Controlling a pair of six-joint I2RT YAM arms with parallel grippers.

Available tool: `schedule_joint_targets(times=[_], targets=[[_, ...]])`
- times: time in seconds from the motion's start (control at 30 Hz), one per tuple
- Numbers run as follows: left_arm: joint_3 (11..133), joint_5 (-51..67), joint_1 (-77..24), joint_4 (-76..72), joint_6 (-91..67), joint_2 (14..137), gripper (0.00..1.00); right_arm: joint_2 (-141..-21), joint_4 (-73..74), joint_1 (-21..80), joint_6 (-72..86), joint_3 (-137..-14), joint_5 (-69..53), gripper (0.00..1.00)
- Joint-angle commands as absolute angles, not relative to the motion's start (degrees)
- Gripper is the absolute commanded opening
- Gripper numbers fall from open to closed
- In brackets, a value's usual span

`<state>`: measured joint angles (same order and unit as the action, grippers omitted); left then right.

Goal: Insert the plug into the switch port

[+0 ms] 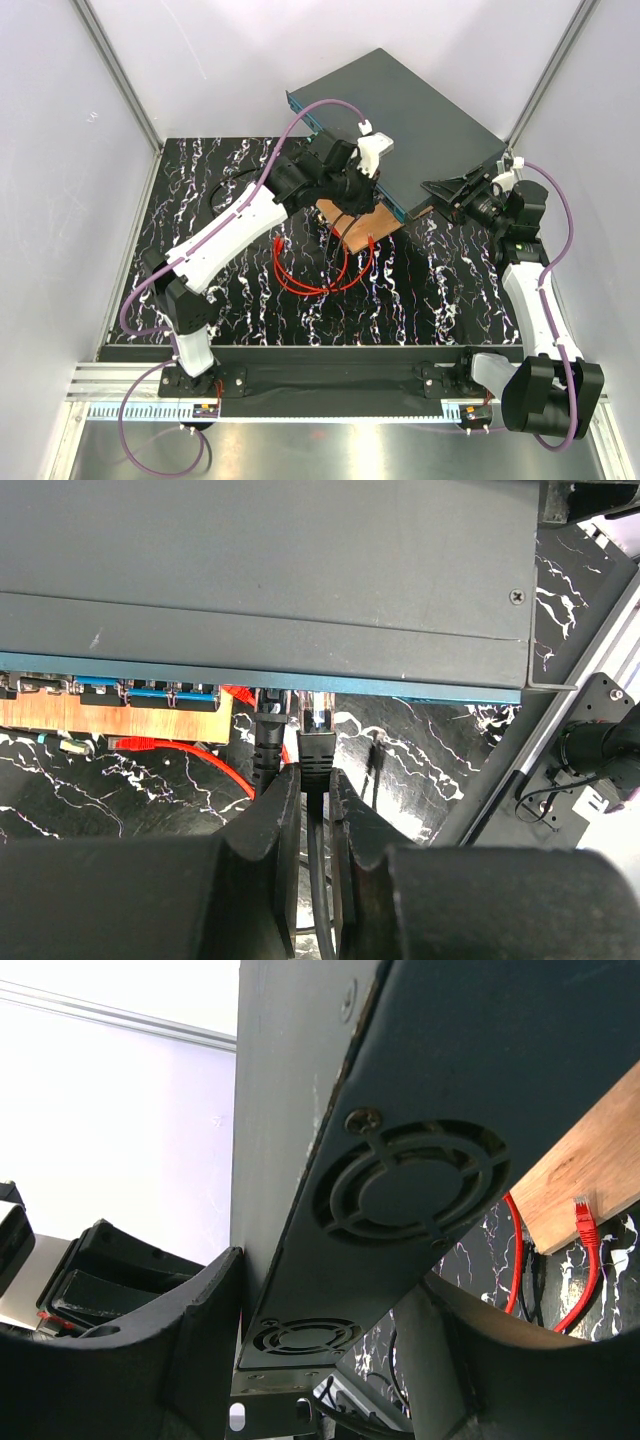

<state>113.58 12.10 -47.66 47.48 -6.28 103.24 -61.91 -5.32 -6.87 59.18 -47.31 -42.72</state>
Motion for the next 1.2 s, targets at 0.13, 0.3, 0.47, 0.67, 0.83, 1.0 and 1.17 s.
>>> schedule_joint_targets(times=[0.13,0.3,0.47,0.67,0.83,1.0,1.17], targets=[[119.09,14.41,-47.72,32.87,-7.12,104.50,0.00,-62.05,-8.35,-6.24,53.79,-47.64,-46.84,0.00],[121.20,14.41,-47.72,31.64,-7.47,105.47,0.00,-62.05,-6.77,-6.24,52.38,-47.90,-46.93,0.00],[122.61,14.59,-47.72,31.20,-7.91,106.96,0.00,-62.49,-7.29,-6.24,52.73,-47.81,-47.55,0.00],[123.31,15.29,-47.72,28.92,-8.70,107.84,0.00,-62.31,-7.38,-6.15,52.56,-47.37,-47.90,0.00],[125.51,15.73,-47.72,28.39,-9.14,109.60,0.00,-62.31,-7.29,-6.15,52.38,-46.93,-48.08,0.00],[126.03,16.00,-47.64,26.55,-9.23,110.30,0.00,-62.40,-6.94,-6.15,52.03,-46.58,-48.43,0.00],[127.17,16.00,-47.72,25.67,-8.70,111.27,0.00,-62.23,-6.59,-5.54,51.50,-46.23,-48.34,0.00]])
